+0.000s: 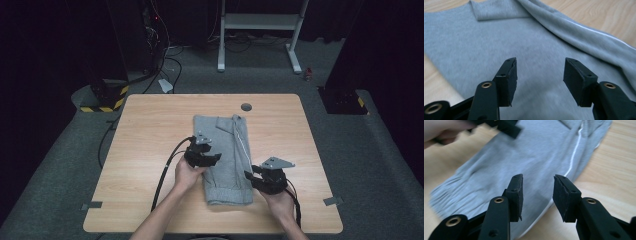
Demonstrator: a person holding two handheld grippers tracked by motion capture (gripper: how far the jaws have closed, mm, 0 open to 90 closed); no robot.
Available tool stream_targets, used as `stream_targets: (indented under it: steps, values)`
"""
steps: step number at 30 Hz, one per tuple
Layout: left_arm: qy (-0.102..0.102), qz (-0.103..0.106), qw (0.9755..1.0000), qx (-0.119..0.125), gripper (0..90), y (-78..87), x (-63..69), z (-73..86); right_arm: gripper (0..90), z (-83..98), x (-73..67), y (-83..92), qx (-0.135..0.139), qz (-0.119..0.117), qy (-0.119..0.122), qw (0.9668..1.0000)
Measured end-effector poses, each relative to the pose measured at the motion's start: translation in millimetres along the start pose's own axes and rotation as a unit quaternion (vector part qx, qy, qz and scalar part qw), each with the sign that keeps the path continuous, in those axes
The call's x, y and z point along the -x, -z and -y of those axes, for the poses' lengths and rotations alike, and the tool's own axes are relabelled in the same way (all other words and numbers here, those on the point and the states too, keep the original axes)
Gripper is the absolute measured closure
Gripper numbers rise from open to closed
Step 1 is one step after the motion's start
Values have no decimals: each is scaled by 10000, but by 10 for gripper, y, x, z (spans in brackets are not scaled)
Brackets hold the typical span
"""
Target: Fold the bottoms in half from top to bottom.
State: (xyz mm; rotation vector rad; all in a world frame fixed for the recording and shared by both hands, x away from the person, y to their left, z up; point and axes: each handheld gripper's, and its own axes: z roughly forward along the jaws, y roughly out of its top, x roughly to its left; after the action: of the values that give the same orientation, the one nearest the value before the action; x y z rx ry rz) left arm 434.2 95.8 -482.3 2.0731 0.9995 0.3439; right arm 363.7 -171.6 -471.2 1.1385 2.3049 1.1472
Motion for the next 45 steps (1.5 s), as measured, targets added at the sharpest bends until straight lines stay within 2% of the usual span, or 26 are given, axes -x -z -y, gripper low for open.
stream_targets:
  steps: [4,6,8,11,13,14,15,19,23,30,31,34,35,38,39,41,42,45]
  values:
    - [-67,89,9999,-118,436,122,105,154,603,-79,50,-72,-10,109,-47,9999]
    - [-114,87,9997,-217,431,147,145,229,603,-126,80,-135,-84,126,-25,9999]
    - [-101,77,9997,-208,428,158,172,294,607,-161,99,-206,-189,177,41,9997]
    - [-94,-24,9997,-246,428,151,187,361,618,-180,141,-313,-358,247,2,9991]
    - [-188,-276,9988,-361,430,131,204,377,630,-169,184,-376,-476,245,-68,9985]
    - [-282,-377,9981,-404,430,120,208,383,643,-158,206,-406,-543,223,-102,9982]
    - [-289,-375,9978,-464,431,106,219,392,681,-143,220,-434,-615,194,-163,9978]
    - [-448,-446,9958,-662,443,41,253,445,848,-66,272,-508,-859,156,-100,9961]
    - [-389,-422,9968,-564,450,42,251,477,870,-9,324,-490,-891,196,-48,9958]
    - [-309,-473,9974,-450,455,87,269,550,865,105,373,-356,-900,441,-67,9949]
    - [-375,-539,9968,-457,458,98,268,552,862,135,383,-348,-927,460,-97,9946]
    - [-321,-461,9970,-538,461,109,276,545,843,179,399,-335,-962,387,-172,9945]
    - [-341,-433,9968,-585,463,109,278,527,818,168,388,-324,-933,385,-178,9947]
    - [-367,-428,9973,-471,465,112,261,475,727,88,354,-291,-728,431,-161,9963]
    - [-356,-429,9976,-411,456,107,242,449,713,52,362,-292,-649,448,-110,9968]
    - [-267,-347,9986,-295,435,93,190,390,691,-21,362,-320,-562,465,-195,9971]
    - [-235,-368,9988,-234,430,78,173,365,687,-55,370,-350,-527,471,-191,9973]
    - [-211,-362,9987,-288,418,9,117,306,688,-143,388,-463,-518,447,-248,9973]
